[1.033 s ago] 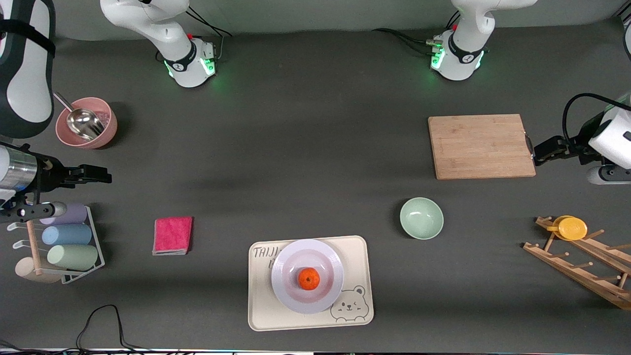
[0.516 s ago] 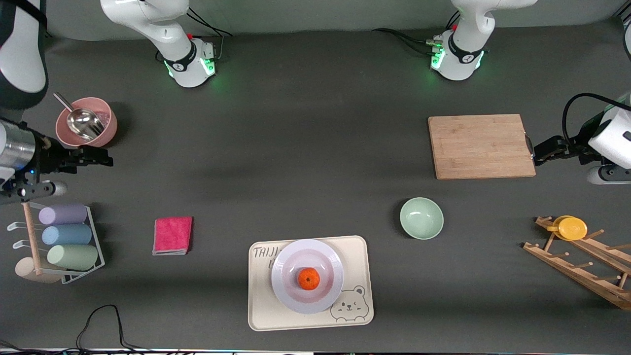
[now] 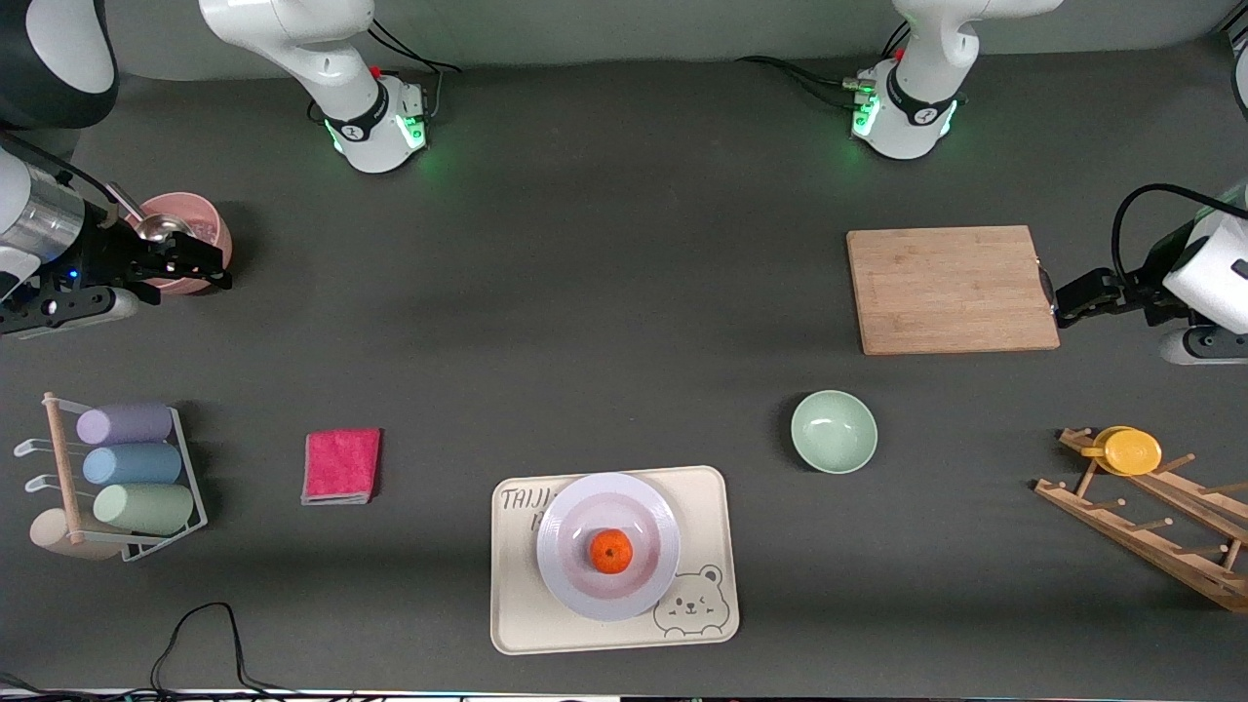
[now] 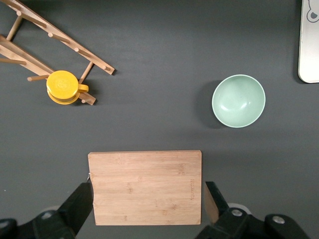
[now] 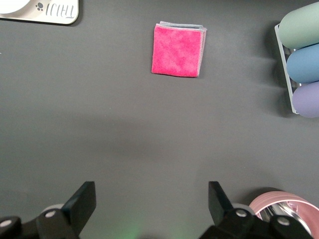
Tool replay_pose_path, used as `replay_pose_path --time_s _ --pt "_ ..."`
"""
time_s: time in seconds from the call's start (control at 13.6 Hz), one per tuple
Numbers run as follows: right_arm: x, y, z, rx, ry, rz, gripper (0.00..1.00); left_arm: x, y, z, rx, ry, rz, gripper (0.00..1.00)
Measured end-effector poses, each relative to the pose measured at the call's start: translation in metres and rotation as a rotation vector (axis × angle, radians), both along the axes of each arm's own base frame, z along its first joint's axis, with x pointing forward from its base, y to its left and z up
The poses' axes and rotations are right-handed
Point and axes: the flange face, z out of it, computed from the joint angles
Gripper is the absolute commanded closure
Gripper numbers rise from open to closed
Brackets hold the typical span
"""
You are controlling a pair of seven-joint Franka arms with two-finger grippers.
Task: Place orange and plate with both arms
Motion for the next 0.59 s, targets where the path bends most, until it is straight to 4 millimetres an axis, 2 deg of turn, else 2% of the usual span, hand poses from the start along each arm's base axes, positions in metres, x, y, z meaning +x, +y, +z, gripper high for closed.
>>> replay_pose_path --time_s 0.22,0.59 --pt "0.0005 0.0116 -0.0017 -0.002 0.001 0.015 0.0 0.0 -0.0001 0.0 0.0 0.0 0.0 0.0" --pt "0.0051 0.0138 -0.0076 -0.005 0.003 -0.003 0.0 0.0 -0.0001 0.0 0.0 0.0 0.0 0.0"
